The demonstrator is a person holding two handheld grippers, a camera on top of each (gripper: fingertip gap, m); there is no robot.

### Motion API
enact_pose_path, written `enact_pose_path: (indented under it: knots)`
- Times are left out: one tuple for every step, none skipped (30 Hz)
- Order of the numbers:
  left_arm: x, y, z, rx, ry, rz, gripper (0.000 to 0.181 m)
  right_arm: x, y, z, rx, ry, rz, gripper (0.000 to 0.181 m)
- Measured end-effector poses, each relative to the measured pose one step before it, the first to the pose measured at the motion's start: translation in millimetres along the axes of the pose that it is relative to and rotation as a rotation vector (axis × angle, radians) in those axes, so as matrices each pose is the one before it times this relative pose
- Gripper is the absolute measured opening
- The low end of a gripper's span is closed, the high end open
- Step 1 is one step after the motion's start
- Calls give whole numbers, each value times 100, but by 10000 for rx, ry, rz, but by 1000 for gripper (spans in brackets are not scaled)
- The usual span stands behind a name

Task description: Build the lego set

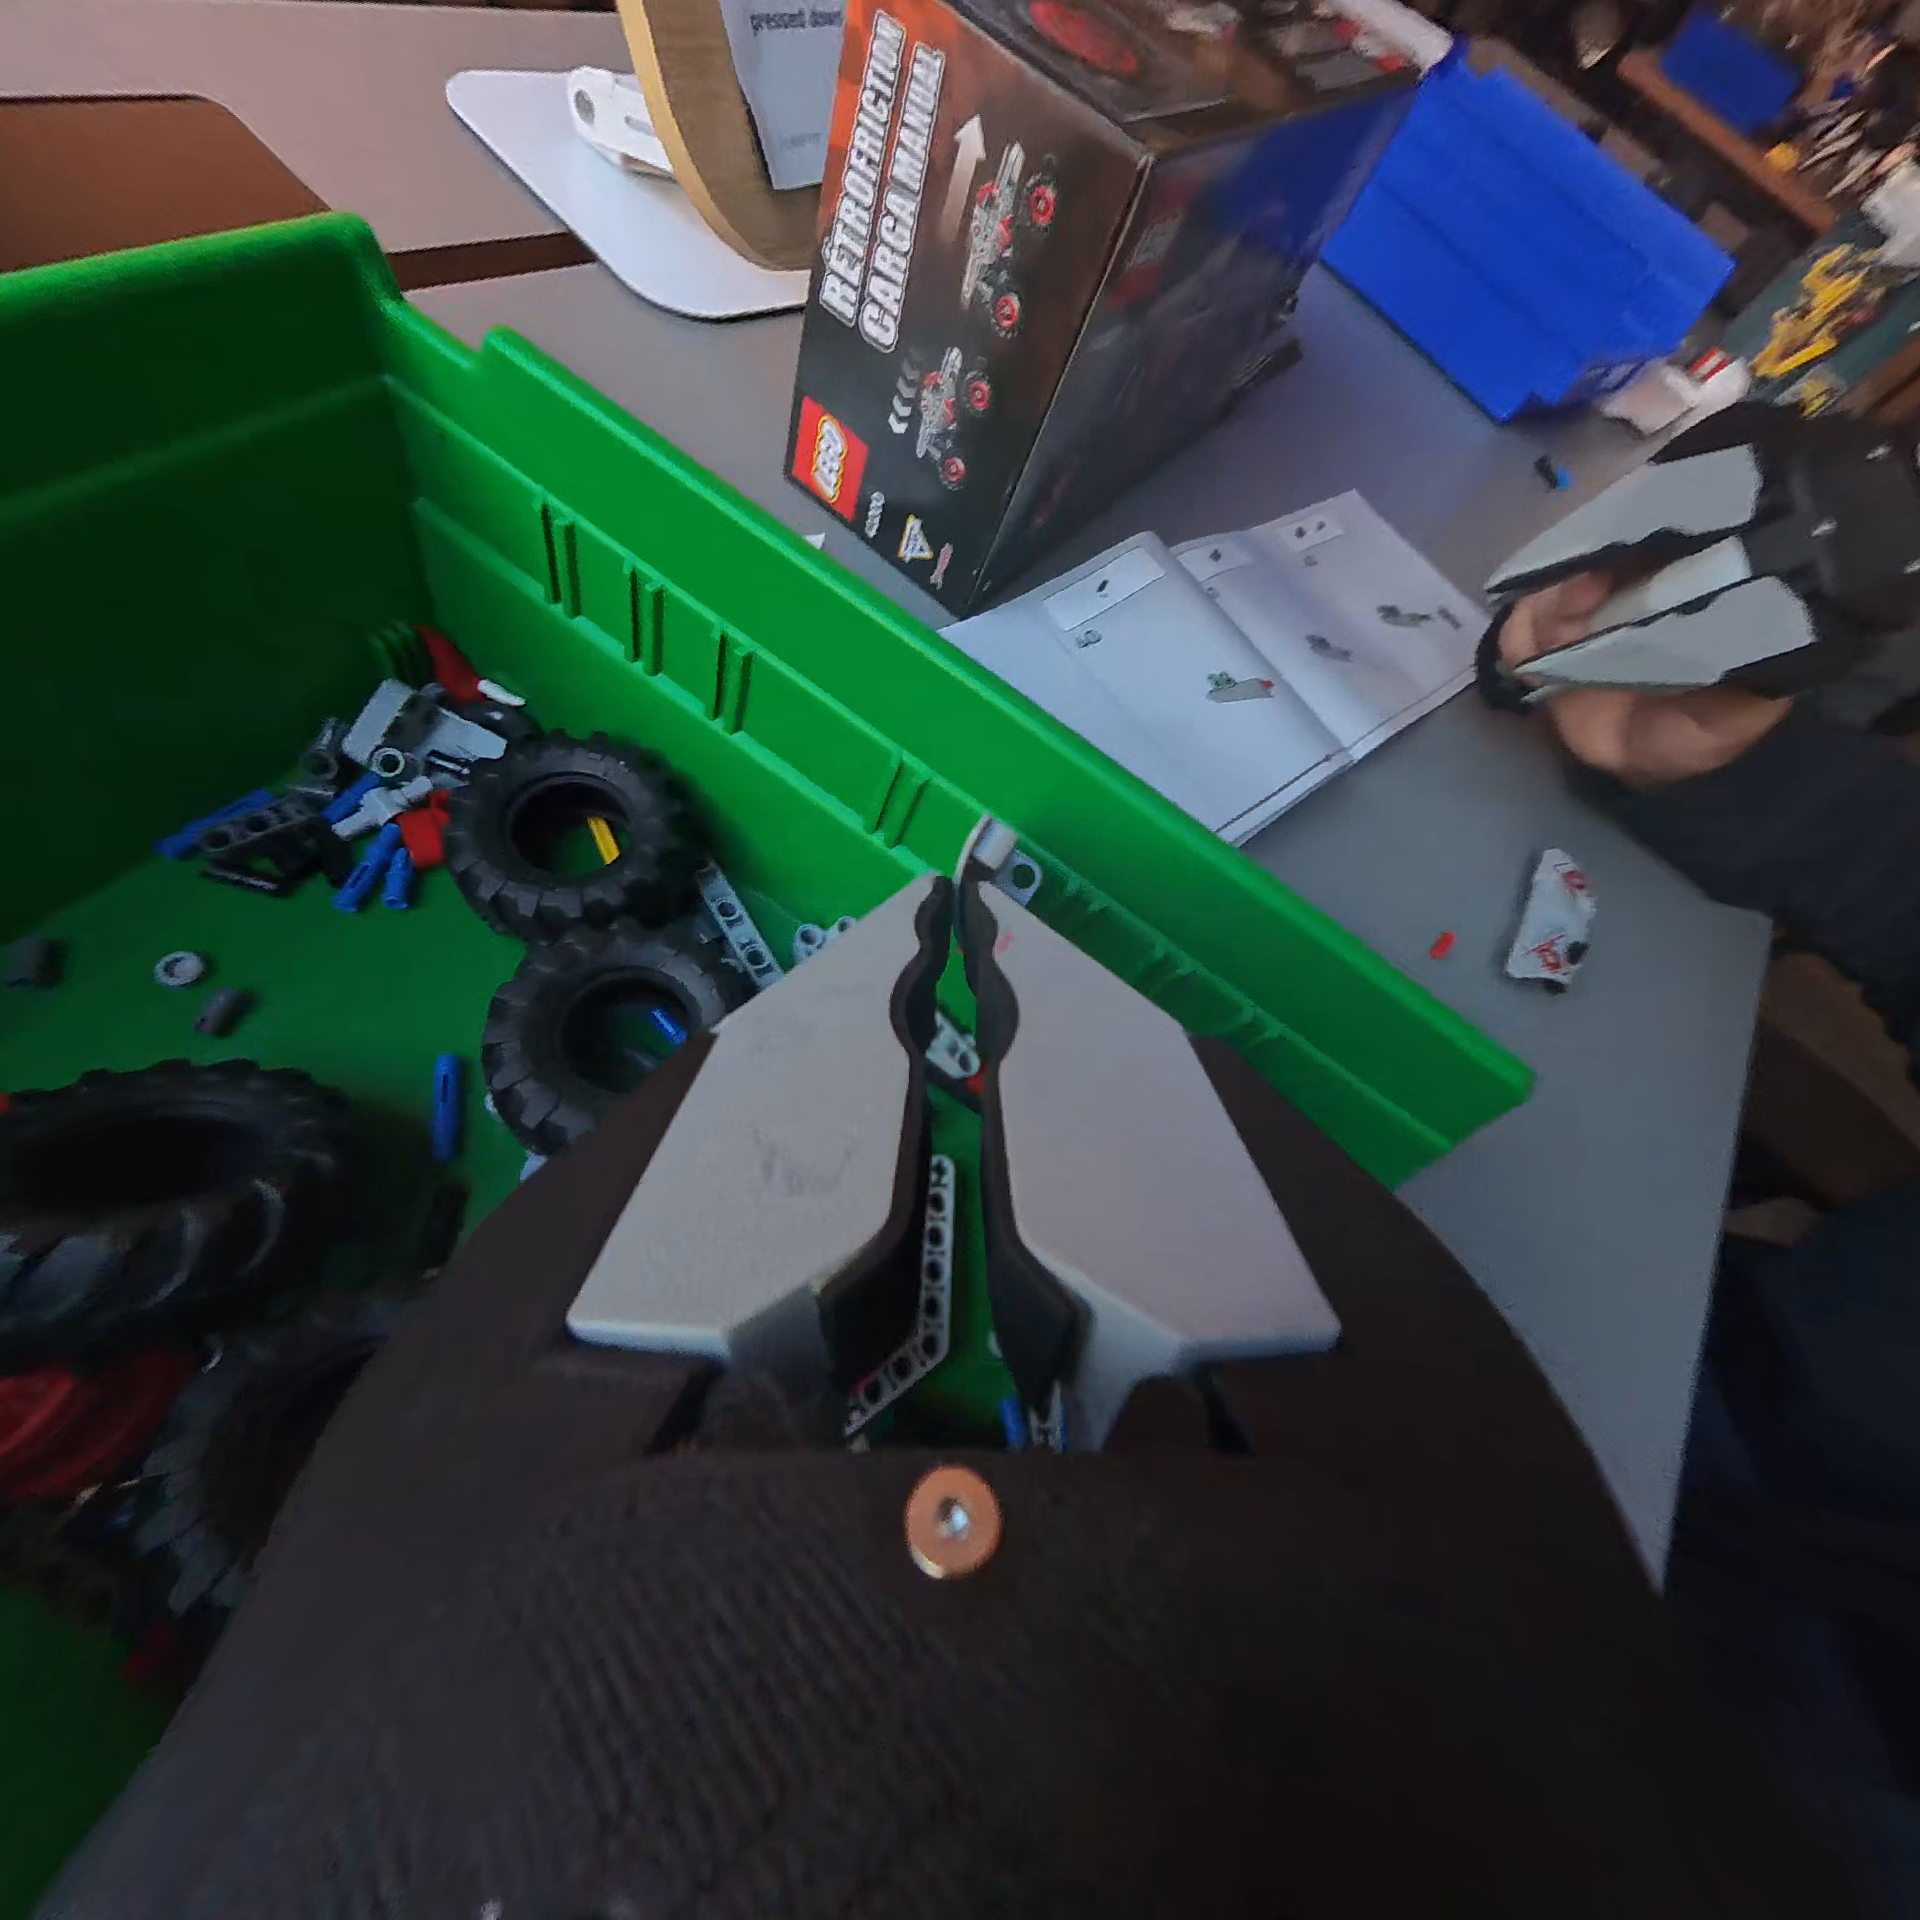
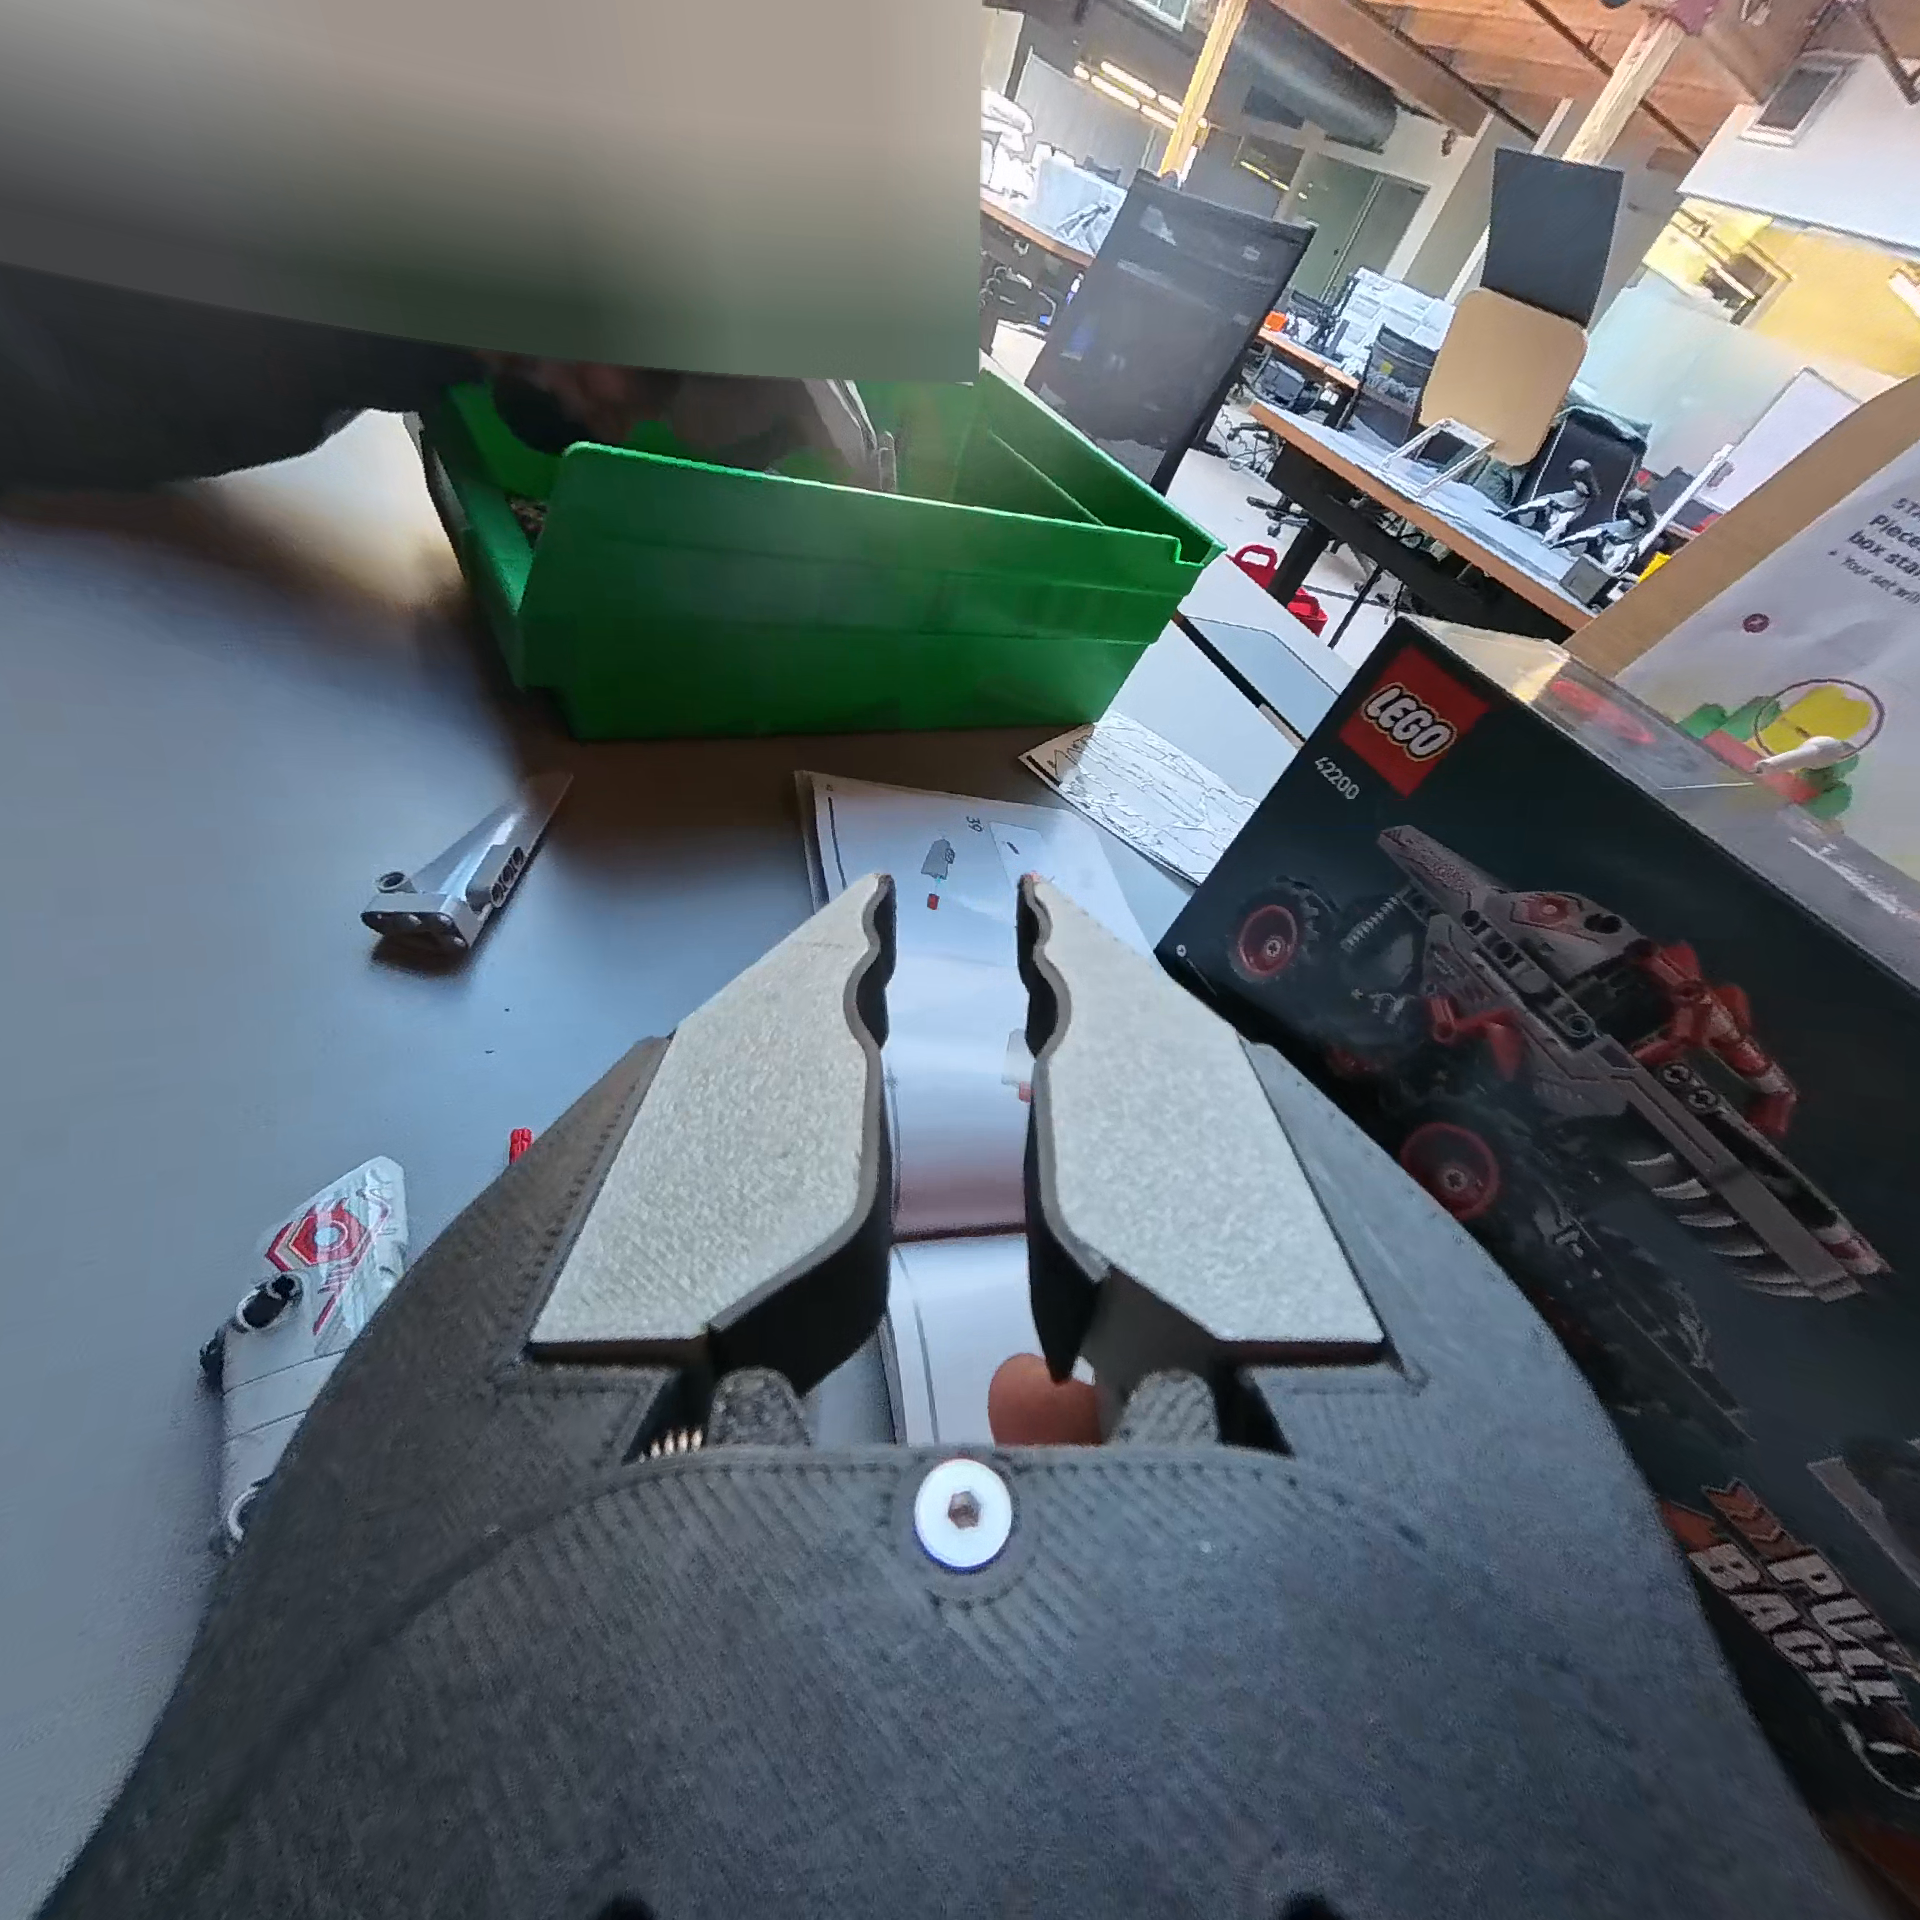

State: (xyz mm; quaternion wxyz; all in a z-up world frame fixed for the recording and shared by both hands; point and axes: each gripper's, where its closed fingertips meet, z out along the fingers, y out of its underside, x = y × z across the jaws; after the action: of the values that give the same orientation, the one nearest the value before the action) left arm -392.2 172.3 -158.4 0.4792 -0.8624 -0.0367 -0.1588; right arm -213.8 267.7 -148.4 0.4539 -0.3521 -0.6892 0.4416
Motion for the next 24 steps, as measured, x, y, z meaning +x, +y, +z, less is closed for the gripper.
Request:
enact_pose_path:
  knots:
    - [-171, 306, 90, -223, -229, 175, 0, -58, -1, 27, 1, -29, 5, 20]
    - [-114, 432, 154, -292, -175, 130, 0, -66, 0, 37, -3, -36, -4, 20]
    - [-61, 466, 177, -307, -118, 71, 0, -82, 23, 43, -16, -26, -20, 20]
    - [-34, 333, 153, -230, -81, 10, 0, -56, 46, 28, -23, -14, -32, 20]
    - [117, 203, 132, -129, 57, -49, 0, -46, 35, 27, -22, -6, -26, 20]
    - [297, 272, 145, -162, 228, -106, 0, -29, 31, 24, -9, -11, -9, 20]
    - [177, 404, 161, -252, 191, -122, 0, -20, 8, 19, 2, -18, 10, 20]
    - [-164, 471, 190, -280, -34, -61, 0, -6, 20, 11, -1, -15, 22, 20]
    - [-438, 505, 198, -308, -247, 28, 0, 14, 21, 18, 0, -9, 22, 20]
    - [-459, 466, 180, -296, -303, 90, 0, 0, 12, -3, 6, -10, 13, 20]
    - [-220, 413, 170, -256, -166, 78, 0, 7, -2, 7, 6, -6, 8, 20]
    - [169, 263, 159, -167, 84, 44, 0, -13, -22, -5, 10, -7, 3, 20]
    - [331, 68, 123, -54, 195, -1, 0, -18, -15, 0, 9, -6, -3, 20]
    - [109, -148, 55, 84, 58, -48, 9, -3, -3, -6, 0, 3, -7, 20]
    - [-400, -184, -18, 85, -251, -129, 33, -5, 8, 5, -4, 6, -10, 20]
    - [-496, -4, -134, -45, -280, -42, 44, -5, 11, 3, -4, 4, -3, 20]
    - [-364, -9, -297, -44, -202, 10, 46, 9, 14, 6, 1, 0, 13, 20]
    - [-326, -255, -476, 87, -213, -12, 49, -1, 20, 9, 6, -5, 26, 20]
    - [-260, -474, -646, 192, -216, -5, 54, 13, 31, 1, 3, -4, 33, 20]
    - [-96, -610, -755, 235, -147, 89, 55, 24, 49, 7, -4, 2, 30, 20]
    - [67, -696, -792, 228, -56, 124, 55, 37, 55, 4, -8, 9, 25, 20]
    - [112, -722, -751, 197, -6, 104, 56, 27, 32, 1, 0, 6, 22, 20]
    - [21, -608, -708, 96, -39, 104, 57, 9, 18, -6, 1, -1, 19, 20]
    - [-159, -503, -669, -2, -116, 143, 57, 14, 34, 3, -6, 3, 9, 20]
